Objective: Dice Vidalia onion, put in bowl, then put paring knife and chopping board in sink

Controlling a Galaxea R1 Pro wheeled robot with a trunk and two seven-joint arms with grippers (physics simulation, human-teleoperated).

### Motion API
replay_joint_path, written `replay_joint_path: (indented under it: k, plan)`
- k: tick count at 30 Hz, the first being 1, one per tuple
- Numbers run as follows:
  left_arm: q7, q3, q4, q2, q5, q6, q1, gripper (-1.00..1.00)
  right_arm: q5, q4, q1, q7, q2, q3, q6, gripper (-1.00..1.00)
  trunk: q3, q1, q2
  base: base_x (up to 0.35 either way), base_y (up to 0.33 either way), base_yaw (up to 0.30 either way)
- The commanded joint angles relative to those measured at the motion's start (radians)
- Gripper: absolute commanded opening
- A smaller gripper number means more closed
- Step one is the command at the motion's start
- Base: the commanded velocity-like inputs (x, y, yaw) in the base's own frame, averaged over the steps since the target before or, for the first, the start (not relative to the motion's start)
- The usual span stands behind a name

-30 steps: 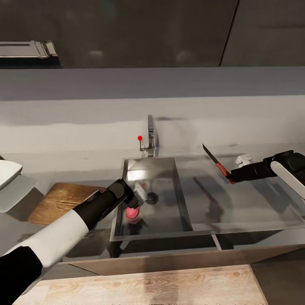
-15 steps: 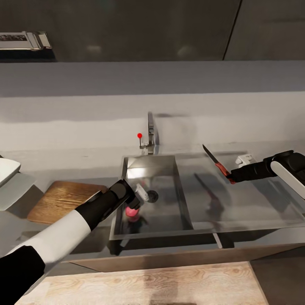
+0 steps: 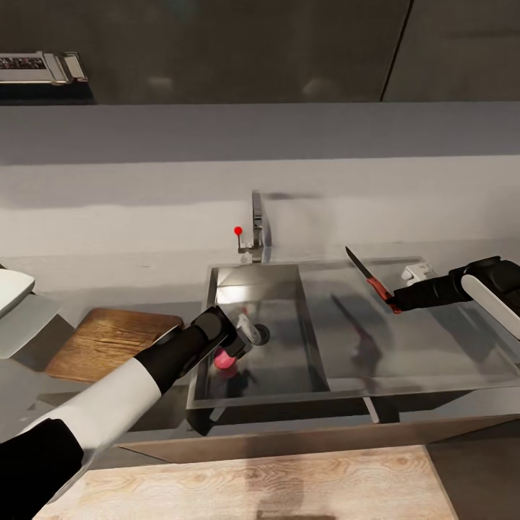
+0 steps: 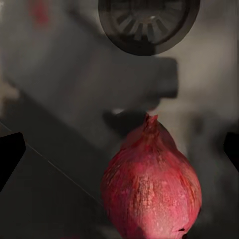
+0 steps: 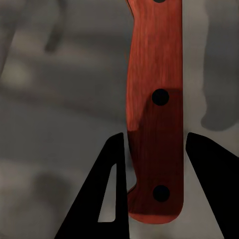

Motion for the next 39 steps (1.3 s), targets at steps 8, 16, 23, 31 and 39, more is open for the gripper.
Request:
replay_joint_path:
  k: [8, 16, 23, 31, 39]
  plan:
    - [-0.009, -0.004, 0.027, 0.0, -0.01, 0.002, -0.002, 1.0, 0.009, 0.0, -0.002, 0.011, -0.001, 0.002, 0.001, -1.0, -0.002, 0.001, -0.002, 0.0, 0.0, 0.0]
    - [-0.01, -0.006, 0.09, -0.001, -0.01, -0.013, -0.001, 1.0, 0.009, 0.0, -0.002, 0.011, -0.001, 0.002, 0.001, -1.0, -0.002, 0.001, -0.002, 0.0, 0.0, 0.0]
    - [-0.01, -0.013, 0.092, -0.007, -0.01, -0.013, -0.002, 1.0, 0.009, 0.0, -0.002, 0.011, -0.001, 0.002, 0.001, -1.0, -0.002, 0.001, -0.002, 0.0, 0.0, 0.0]
    - [-0.011, -0.125, 0.093, -0.007, -0.01, -0.013, -0.001, 1.0, 0.009, 0.0, -0.002, 0.011, -0.001, 0.002, 0.001, -1.0, -0.002, 0.001, -0.002, 0.0, 0.0, 0.0]
    - [-0.012, -0.136, 0.093, -0.003, -0.01, -0.012, -0.001, 1.0, 0.009, 0.0, -0.002, 0.011, -0.001, 0.002, 0.001, -1.0, -0.002, 0.001, -0.002, 0.0, 0.0, 0.0]
